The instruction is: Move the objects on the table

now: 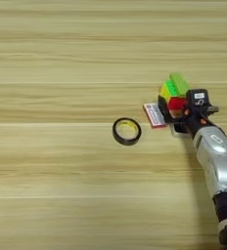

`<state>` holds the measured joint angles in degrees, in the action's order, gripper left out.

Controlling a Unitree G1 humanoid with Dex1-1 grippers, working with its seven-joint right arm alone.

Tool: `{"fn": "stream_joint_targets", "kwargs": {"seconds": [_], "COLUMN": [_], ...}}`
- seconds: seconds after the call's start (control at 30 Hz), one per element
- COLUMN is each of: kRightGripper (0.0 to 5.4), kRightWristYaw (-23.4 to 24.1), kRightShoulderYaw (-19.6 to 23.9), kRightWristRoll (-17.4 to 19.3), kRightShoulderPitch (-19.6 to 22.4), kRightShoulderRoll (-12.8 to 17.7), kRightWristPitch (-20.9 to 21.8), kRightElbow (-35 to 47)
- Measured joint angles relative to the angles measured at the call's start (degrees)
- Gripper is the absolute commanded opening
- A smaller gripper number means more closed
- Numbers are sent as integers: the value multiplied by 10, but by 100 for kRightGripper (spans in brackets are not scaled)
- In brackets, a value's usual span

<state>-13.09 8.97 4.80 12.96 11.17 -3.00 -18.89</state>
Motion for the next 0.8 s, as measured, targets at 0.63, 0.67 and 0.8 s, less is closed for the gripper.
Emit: {"fn": "stream_joint_targets", "kwargs": {"seconds": [0.63, 0.67, 0.8], "kRightGripper": [331, 331, 331], "kRightWristYaw": [-1, -1, -3], "kRightShoulderYaw": [0, 0, -2], "kRightWristRoll": [0, 0, 0], "kRightShoulderPitch": [3, 4, 7], "kRightShoulderRoll": [0, 0, 0], "kRightWristPitch": [11, 11, 11], "kRightElbow": [-17, -17, -19]}}
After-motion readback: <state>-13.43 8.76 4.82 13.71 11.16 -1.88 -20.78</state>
